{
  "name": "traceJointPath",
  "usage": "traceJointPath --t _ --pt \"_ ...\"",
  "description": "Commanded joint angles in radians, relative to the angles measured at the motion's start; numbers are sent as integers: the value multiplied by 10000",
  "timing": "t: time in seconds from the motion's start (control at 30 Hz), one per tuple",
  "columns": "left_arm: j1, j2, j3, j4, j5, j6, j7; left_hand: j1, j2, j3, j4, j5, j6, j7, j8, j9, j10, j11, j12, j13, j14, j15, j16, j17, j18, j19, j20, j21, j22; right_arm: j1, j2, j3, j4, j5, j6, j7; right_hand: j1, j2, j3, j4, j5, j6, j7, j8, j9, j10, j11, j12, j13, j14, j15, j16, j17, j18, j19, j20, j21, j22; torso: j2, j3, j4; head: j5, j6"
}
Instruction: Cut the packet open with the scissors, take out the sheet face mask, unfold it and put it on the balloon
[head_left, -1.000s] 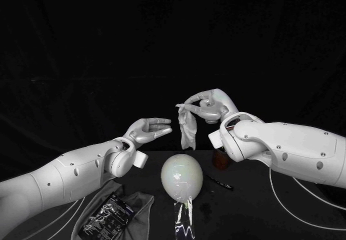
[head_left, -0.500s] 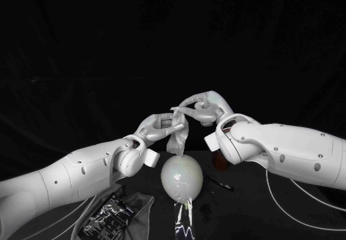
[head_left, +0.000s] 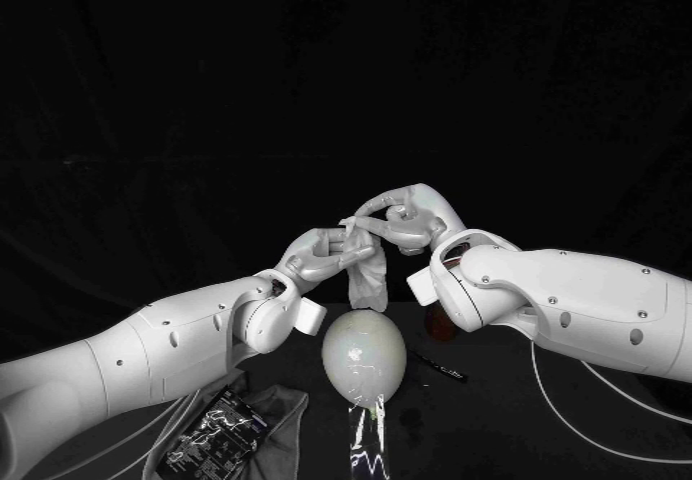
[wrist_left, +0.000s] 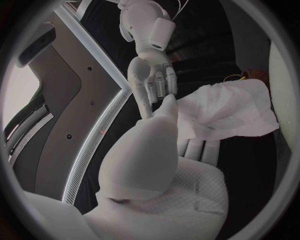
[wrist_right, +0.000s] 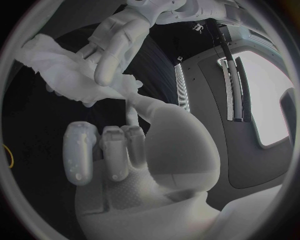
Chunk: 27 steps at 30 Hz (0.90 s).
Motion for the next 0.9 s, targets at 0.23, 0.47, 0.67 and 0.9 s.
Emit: traceJointPath --t 0.23,0.47,0.67,0.9 --pt "25 -24 14 26 800 278 167 345 60 880 379 14 839 100 82 -68 1119 -291 -138 -109 930 -320 300 176 540 970 -4 296 26 -2 -26 7 -102 -34 99 58 -1 63 15 -65 29 66 -17 41 264 957 -55 43 2463 1023 -59 40 2626 -98 493 -1 26 2277 10 -5 6 -11 6" --pt "26 -131 12 24 1007 190 81 188 -301 1363 527 19 667 229 -244 -252 1122 -186 -582 -129 968 -275 174 174 530 951 5 159 -100 -3 -49 7 -200 -35 78 55 -1 63 16 -69 29 64 -16 44 266 956 -55 39 2461 1023 -60 40 2626 -99 496 -2 33 2279 3 -3 -2 -21 7" --pt "27 -213 11 33 1063 248 -79 61 -671 1661 508 20 374 269 -559 -407 802 -103 -827 -126 1336 -311 241 209 587 1151 -20 185 -115 -3 -55 7 -270 -34 50 58 -1 63 16 -69 29 64 -16 44 266 956 -55 39 2461 1023 -60 40 2626 -99 496 -2 33 2279 5 -2 -1 -20 20" --pt "29 -193 8 48 636 513 -494 87 -1106 2068 432 21 162 237 -817 -532 534 -107 -817 -119 1854 -422 323 238 617 1622 -139 339 -94 -4 77 7 -357 -10 18 81 -4 62 17 -75 30 60 -15 51 271 942 -54 6 2440 1023 -60 40 2626 -98 494 -3 28 2277 9 -1 0 -3 16"
